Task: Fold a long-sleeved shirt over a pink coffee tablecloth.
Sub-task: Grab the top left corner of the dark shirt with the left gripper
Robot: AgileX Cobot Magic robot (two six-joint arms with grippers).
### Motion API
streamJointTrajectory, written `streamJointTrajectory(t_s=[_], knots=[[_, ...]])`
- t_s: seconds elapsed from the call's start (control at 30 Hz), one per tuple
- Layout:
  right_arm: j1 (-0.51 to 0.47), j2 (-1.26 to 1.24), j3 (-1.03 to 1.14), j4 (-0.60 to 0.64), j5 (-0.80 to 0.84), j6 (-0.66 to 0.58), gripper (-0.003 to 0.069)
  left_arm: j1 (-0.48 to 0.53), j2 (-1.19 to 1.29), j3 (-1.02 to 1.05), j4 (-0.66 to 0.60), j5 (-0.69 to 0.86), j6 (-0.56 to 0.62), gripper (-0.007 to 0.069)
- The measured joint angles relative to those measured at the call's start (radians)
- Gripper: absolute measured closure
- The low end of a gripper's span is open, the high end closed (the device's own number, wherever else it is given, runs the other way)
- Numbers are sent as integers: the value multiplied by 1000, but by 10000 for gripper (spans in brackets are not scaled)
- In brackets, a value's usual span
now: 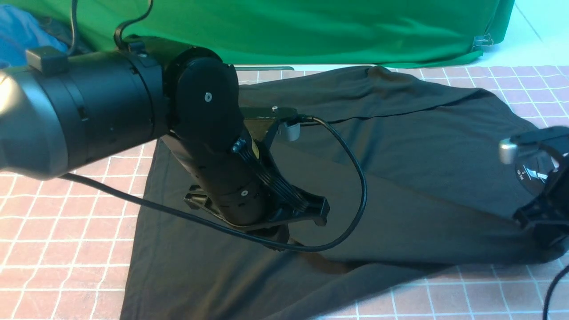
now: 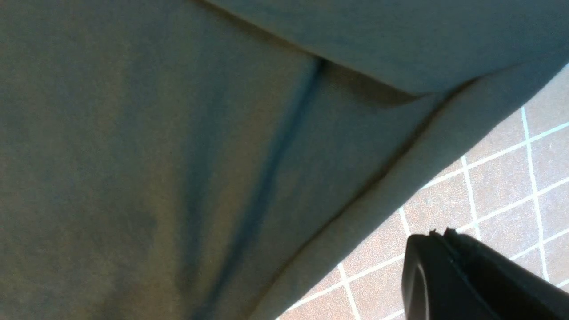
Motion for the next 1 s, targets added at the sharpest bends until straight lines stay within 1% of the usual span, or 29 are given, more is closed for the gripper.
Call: streamJointTrajectory(t_s=[0.07, 0.13, 0.23, 0.33, 0.47, 0.57, 0.63, 0.67, 0.7, 0.73, 0.77, 0.83, 0.9, 0.93, 1.0], knots=[[-16, -17, 0, 0, 0, 0, 603, 0, 0, 0, 0, 0, 0, 611], [-79, -30, -5, 0, 4, 2, 603, 0, 0, 0, 0, 0, 0, 611], [-147, -30, -13, 28, 7, 7, 603, 0, 0, 0, 0, 1, 0, 611], [-193, -30, -26, 58, 6, 10, 603, 0, 0, 0, 0, 1, 9, 611], [-210, -26, -33, 77, 17, 10, 599, 0, 0, 0, 0, 3, 13, 611], [-210, -7, -33, 80, 22, 12, 574, 0, 0, 0, 0, 4, 13, 611], [-210, 6, -33, 76, 22, 21, 533, 0, 0, 0, 0, 5, 13, 611], [-210, 9, -33, 73, 21, 24, 527, 0, 0, 0, 0, 5, 13, 611], [-210, 13, -33, 67, 17, 32, 491, 0, 0, 0, 0, 4, 13, 611], [-210, 17, -33, 49, 4, 56, 426, 0, 0, 0, 3, -1, 13, 611], [-210, 17, -33, 30, -11, 86, 378, 0, 0, 0, 6, -4, 13, 611], [-210, 18, -38, 0, -23, 154, 305, 0, 0, 0, 9, -5, 13, 611], [-210, 18, -53, -22, 14, 228, 226, 0, 0, 0, 14, -5, 13, 611], [-207, 18, -65, -13, 65, 238, 207, 0, 0, 0, 16, -5, 13, 611], [-187, 15, -75, 16, 133, 226, 199, 0, 0, 0, 18, -8, 13, 611]])
